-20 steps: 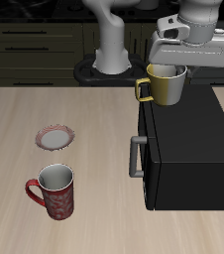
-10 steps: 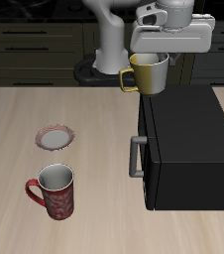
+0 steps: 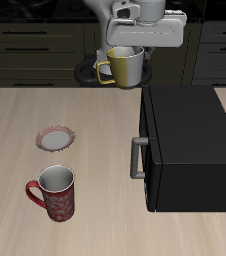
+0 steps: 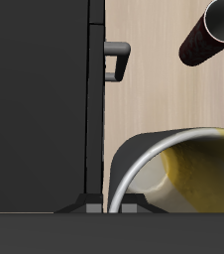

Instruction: Place the white and yellow mug on the plate

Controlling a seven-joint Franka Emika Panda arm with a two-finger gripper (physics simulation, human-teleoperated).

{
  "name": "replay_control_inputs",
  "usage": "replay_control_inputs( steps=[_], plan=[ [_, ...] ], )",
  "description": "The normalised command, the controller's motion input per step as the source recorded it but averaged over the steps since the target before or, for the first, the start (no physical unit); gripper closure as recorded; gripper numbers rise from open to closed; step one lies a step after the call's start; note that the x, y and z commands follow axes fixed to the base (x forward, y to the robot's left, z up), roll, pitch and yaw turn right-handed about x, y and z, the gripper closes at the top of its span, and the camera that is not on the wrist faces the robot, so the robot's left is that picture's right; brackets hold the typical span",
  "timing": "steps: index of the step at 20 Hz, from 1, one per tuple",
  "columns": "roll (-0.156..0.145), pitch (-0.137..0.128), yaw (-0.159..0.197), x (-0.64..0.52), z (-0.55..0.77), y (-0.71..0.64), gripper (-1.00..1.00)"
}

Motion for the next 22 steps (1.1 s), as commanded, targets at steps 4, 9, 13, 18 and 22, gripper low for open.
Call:
replay_control_inputs(
  steps=[4, 9, 13, 18, 22],
  plan=[
    [-0.004, 0.004, -0.022, -0.27, -0.08, -0.39, 1.00],
    [-0.020, -0.019, 0.002, -0.21, -0.09, -0.30, 1.00],
    [-0.027, -0.004, -0.021, -0.28, -0.06, -0.29, 1.00],
    [-0.015, -0.004, 0.030, -0.20, -0.16, -0.22, 1.00],
    [-0.024, -0.001, 0.000, -0.10, -0.07, -0.32, 1.00]
  ],
)
